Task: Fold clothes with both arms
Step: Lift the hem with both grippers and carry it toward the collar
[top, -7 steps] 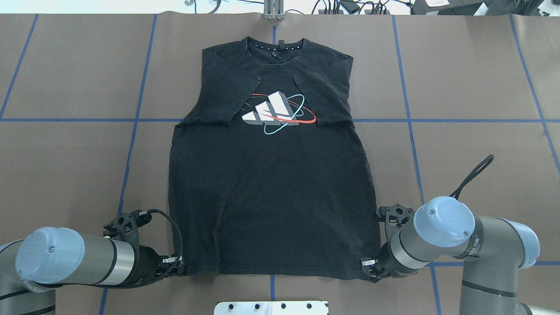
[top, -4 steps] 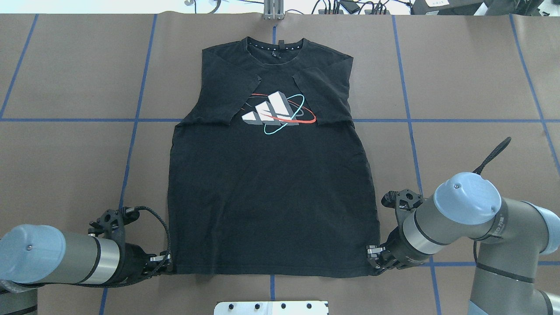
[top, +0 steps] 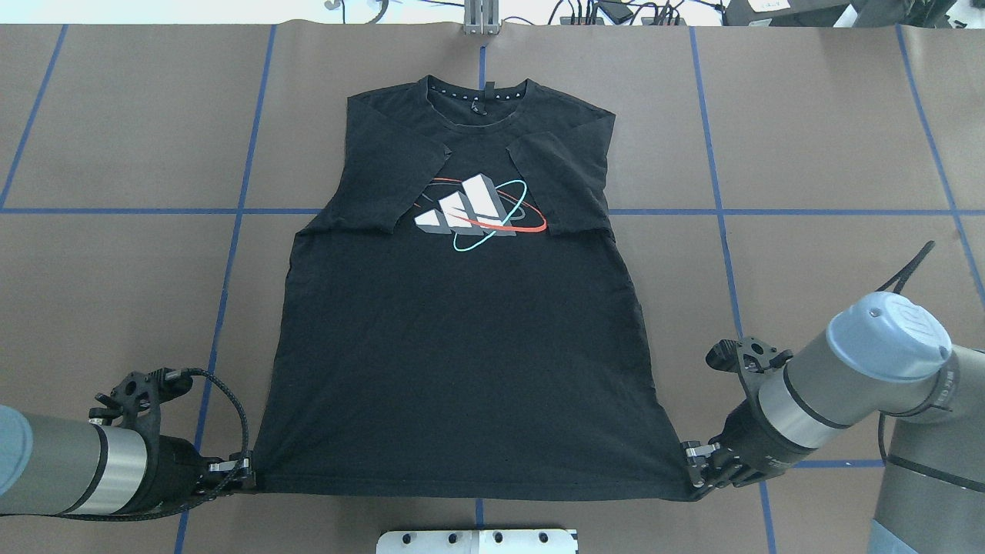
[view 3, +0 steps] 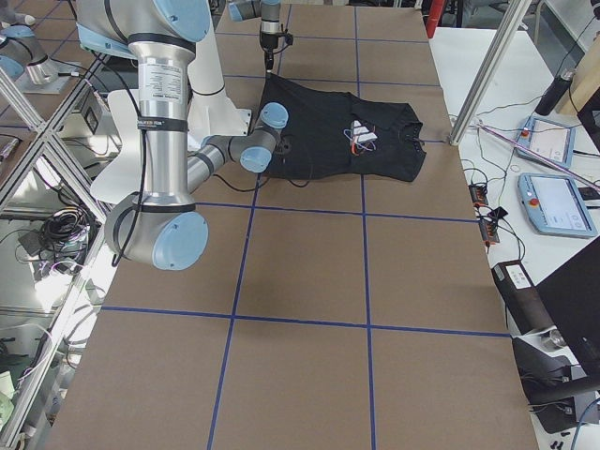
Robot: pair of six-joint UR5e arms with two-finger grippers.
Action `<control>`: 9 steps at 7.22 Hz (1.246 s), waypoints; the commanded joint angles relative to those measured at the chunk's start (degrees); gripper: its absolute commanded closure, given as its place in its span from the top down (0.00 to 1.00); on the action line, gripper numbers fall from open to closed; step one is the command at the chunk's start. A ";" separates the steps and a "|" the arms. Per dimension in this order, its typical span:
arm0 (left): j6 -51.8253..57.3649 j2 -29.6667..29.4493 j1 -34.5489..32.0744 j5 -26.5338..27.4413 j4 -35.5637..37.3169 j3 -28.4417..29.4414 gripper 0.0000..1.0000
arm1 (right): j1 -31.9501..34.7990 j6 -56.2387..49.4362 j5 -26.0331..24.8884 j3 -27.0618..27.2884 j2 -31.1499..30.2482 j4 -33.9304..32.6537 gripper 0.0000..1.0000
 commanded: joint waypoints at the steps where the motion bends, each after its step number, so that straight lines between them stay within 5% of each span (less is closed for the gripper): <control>1: -0.07 -0.71 0.42 -0.18 -0.10 -0.78 0.00 | 1.02 -0.03 4.28 -0.54 -5.53 11.93 0.00; 5: -0.77 -3.69 1.39 -7.02 -0.19 -2.27 0.00 | 0.94 0.14 7.02 -0.63 -4.06 13.11 0.00; 9: 0.01 -6.59 -7.99 -8.53 0.07 -1.50 0.00 | 16.53 0.06 8.15 -9.66 9.91 12.84 0.00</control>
